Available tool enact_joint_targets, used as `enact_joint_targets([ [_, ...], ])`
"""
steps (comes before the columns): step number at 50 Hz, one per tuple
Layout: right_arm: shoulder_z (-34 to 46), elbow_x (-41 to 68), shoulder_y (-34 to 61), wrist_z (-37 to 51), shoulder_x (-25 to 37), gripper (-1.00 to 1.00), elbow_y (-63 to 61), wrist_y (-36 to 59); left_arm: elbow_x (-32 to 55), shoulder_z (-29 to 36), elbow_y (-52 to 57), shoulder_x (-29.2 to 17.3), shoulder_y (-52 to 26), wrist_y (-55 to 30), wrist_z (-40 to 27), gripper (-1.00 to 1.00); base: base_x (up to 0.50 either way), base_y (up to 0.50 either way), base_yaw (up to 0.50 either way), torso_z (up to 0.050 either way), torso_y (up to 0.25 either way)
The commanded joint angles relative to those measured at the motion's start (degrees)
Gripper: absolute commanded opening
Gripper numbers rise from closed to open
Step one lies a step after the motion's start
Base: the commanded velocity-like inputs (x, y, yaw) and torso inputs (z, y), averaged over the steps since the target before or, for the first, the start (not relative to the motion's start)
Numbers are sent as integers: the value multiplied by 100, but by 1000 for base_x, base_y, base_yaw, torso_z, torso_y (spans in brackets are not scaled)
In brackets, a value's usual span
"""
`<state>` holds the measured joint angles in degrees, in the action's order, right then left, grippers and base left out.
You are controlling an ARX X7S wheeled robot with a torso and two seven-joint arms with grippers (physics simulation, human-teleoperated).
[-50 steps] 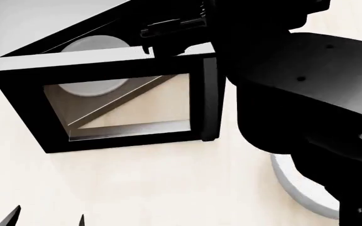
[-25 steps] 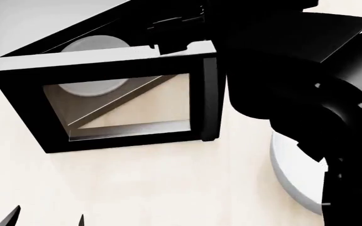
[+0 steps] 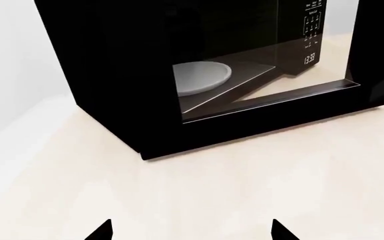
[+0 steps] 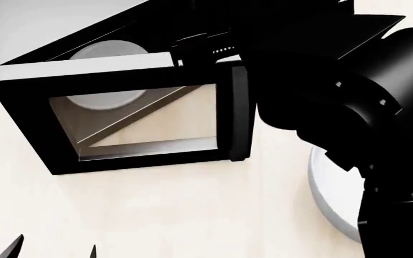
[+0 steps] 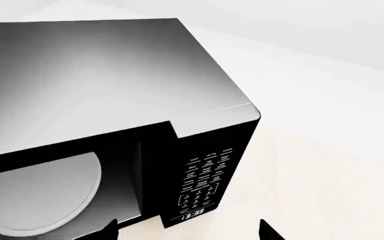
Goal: Open the microwave.
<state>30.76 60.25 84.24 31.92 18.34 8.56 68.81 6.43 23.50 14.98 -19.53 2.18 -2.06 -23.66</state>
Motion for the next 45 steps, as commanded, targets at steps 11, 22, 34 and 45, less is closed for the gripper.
enact_joint_targets([
  [11, 113, 47, -16, -52, 47, 100, 67, 67, 13, 39, -17, -15, -25, 0, -21, 100, 0, 0, 0, 0, 0],
  [22, 105, 176, -114, 26, 79, 100, -59, 163, 18, 51, -7, -28, -22, 2, -42, 100, 0, 0, 0, 0, 0],
  [34, 18, 425, -249, 175, 116, 100, -277, 308, 18, 69, -12, -40, -22, 13, -61, 100, 0, 0, 0, 0, 0],
  [45, -224, 947, -431, 611, 170, 100, -824, 644, 21, 94, 11, -57, -19, 4, -70, 100, 0, 0, 0, 0, 0],
])
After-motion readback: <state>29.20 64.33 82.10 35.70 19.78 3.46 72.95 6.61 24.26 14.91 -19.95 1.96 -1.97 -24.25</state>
